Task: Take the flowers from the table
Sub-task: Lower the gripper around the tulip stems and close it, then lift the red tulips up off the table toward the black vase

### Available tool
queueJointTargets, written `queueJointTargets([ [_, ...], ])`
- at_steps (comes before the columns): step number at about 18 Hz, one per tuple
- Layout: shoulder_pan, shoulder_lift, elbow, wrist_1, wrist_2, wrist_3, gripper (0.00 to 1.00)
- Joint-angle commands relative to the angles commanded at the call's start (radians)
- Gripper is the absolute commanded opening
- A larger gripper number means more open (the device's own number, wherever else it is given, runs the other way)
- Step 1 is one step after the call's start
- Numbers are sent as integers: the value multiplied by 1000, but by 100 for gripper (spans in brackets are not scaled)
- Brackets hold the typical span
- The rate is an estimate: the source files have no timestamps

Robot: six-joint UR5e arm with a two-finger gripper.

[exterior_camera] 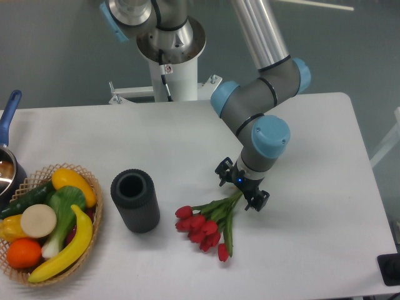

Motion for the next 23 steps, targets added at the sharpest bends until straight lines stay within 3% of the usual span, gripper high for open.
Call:
queueJointTargets([
  [3,-5,0,0,0,0,-8,72],
  [18,-8,8,2,0,2,-54,17],
  [23,-8,11,6,0,0,-65,16],
])
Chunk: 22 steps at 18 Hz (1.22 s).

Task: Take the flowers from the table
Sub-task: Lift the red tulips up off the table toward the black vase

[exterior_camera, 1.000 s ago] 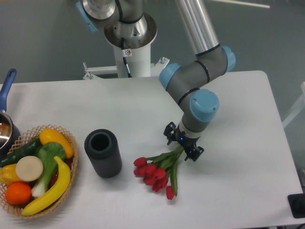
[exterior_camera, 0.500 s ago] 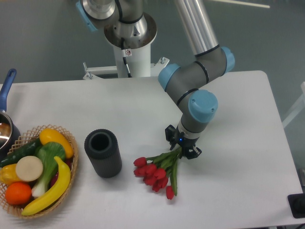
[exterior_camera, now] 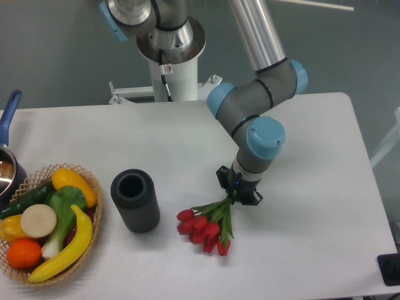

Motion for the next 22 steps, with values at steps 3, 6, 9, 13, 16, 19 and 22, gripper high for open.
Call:
queueJointTargets([
  [3,0,5,6,0,-2,0,16],
  [6,0,34,14,-2,-6,0,16],
  [9,9,90,17,6,-78,-8,16],
  [13,29,133,25,50,-260,-14,16],
  [16,31,169,38,72,-369,-61,16],
  [19,32,210,61,72,-464,-110,16],
  [22,52,258,55,72,-567,-136,16],
])
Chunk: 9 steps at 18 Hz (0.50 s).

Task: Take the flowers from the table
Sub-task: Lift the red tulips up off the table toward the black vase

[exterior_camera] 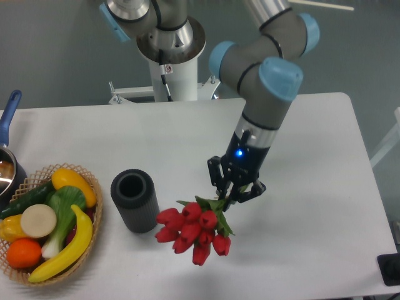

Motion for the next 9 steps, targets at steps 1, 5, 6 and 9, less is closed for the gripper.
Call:
queueJointTargets([
  [1,5,17,-5,0,-35,-9,16],
  [5,40,37,-9,0,-153,-20,16],
  [6,51,37,-9,2,-189,-20,16],
  [9,74,35,-9,2,-284,-20,16],
])
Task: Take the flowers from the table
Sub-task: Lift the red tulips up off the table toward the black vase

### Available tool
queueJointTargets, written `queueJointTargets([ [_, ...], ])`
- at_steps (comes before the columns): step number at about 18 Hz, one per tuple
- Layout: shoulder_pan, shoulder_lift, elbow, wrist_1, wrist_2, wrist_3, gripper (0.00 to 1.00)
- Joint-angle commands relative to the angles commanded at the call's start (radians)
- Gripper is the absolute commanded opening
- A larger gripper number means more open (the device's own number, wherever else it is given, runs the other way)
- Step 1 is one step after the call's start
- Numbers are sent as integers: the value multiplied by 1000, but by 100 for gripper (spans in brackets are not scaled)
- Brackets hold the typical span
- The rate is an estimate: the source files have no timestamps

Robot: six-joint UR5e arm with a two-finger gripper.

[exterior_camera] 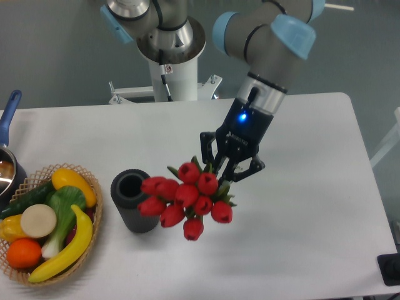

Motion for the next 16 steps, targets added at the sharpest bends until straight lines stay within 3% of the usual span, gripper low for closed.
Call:
queueJointTargets([
  [16,20,-2,0,0,-42,2,16],
])
